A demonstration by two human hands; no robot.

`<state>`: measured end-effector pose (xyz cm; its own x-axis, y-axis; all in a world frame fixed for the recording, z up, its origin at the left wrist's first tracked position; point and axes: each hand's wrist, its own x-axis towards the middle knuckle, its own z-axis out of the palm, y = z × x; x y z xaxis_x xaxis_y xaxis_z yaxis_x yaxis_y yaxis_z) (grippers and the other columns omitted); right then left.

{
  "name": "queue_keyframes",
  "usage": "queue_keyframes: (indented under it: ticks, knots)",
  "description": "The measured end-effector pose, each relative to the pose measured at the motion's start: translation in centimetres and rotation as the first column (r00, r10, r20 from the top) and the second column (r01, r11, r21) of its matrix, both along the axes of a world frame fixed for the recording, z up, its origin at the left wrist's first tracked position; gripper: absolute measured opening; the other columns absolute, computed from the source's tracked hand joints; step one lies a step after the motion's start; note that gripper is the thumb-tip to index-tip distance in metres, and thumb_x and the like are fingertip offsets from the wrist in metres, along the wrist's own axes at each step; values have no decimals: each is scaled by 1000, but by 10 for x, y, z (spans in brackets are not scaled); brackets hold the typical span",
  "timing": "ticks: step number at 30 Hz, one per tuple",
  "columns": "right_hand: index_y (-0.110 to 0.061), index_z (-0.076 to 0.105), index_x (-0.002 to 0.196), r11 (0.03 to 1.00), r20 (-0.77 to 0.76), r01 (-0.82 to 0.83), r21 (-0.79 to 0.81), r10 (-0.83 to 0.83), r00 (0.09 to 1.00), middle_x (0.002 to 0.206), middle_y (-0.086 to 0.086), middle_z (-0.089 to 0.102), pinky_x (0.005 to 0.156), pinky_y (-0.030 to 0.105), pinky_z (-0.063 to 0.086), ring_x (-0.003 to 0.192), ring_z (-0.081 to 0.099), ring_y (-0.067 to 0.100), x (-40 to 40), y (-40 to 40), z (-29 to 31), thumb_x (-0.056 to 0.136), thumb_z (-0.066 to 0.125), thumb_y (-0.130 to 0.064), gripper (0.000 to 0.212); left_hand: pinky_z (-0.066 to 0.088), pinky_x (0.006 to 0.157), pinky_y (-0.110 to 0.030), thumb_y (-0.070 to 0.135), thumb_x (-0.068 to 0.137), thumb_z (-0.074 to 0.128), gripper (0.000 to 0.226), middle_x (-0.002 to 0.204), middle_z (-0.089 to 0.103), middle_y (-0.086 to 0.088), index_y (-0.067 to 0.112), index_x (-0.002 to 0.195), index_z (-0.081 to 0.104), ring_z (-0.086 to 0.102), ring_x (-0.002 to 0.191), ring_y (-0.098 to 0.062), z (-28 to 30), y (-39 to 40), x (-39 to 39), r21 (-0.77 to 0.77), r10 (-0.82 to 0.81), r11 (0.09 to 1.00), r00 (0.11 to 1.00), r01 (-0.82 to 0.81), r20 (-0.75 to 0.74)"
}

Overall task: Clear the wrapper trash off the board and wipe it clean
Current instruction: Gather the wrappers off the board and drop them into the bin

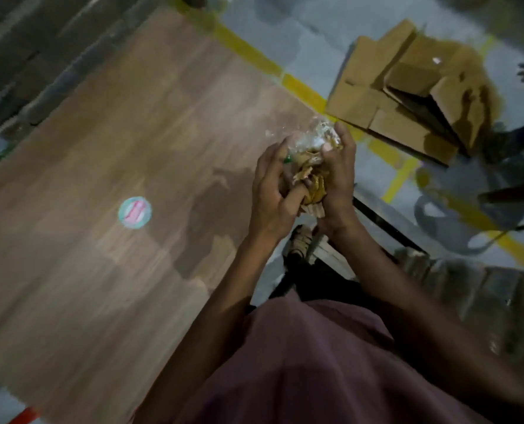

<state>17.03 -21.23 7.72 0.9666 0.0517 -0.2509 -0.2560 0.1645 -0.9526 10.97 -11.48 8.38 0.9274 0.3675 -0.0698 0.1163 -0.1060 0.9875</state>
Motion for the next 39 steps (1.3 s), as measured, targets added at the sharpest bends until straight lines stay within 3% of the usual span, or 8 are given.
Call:
queue_keyframes:
  ticks: [5,10,15,23,27,34,37,39]
  knots:
    - [-26,40,136,971,-245,236,-32,-236,940,133,8,56,94,42,57,112,67,25,90,-78,-69,77,74,-48,72,52,104,-47,35,82,56,62,137,64,-2,27,143,55,61,126,-19,-64,-81,109,-71,-115,992,964,101,-238]
    - [-13,30,142,953,-433,276,-126,-303,849,113,3,58,75,28,55,90,66,12,151,-148,-181,102,63,-31,55,52,102,-43,43,83,52,62,127,68,1,26,142,56,63,115,-18,-156,-145,187,-193,-242,967,837,167,-491]
    - [-22,44,134,954,-462,164,-252,-268,846,127,5,59,95,41,58,110,65,20,186,-175,-313,75,70,-58,74,56,99,-47,31,98,56,43,122,68,3,28,141,56,66,109,-15,-299,-175,215,-299,-209,954,782,31,-587]
    - [-12,36,154,954,-516,-125,-271,-35,856,148,10,48,117,47,41,137,48,28,202,-149,-499,95,57,-48,72,63,83,-42,28,99,59,40,125,69,-10,21,138,58,69,112,-30,-481,-146,223,-289,34,883,665,-370,-746]
    - [-21,28,160,904,-473,-244,-352,54,879,164,9,34,124,56,29,153,30,30,211,-137,-628,93,49,-69,85,59,97,-51,13,88,78,79,138,61,-11,28,153,34,65,120,-27,-544,-129,244,-212,173,882,708,-420,-684]
    - [-9,18,162,626,-545,-593,-506,301,783,167,22,18,121,52,32,145,36,47,225,-139,-627,107,46,-37,68,44,100,-26,2,90,69,70,144,47,-14,22,152,43,50,120,-17,-626,-123,252,272,135,961,758,58,-638]
    - [-13,25,160,504,-653,-680,-532,267,708,164,21,18,114,54,41,137,42,48,232,-144,-655,100,53,-34,69,46,109,-46,19,98,61,43,145,47,-19,20,139,51,53,125,-31,-660,-129,248,374,15,834,661,405,-750]
    - [-7,35,154,454,-695,-720,-524,261,670,161,21,27,110,49,44,135,43,45,236,-147,-663,102,53,-29,59,40,114,-53,12,98,58,38,145,50,-21,12,136,56,48,132,-40,-671,-130,246,395,-14,647,528,652,-849]
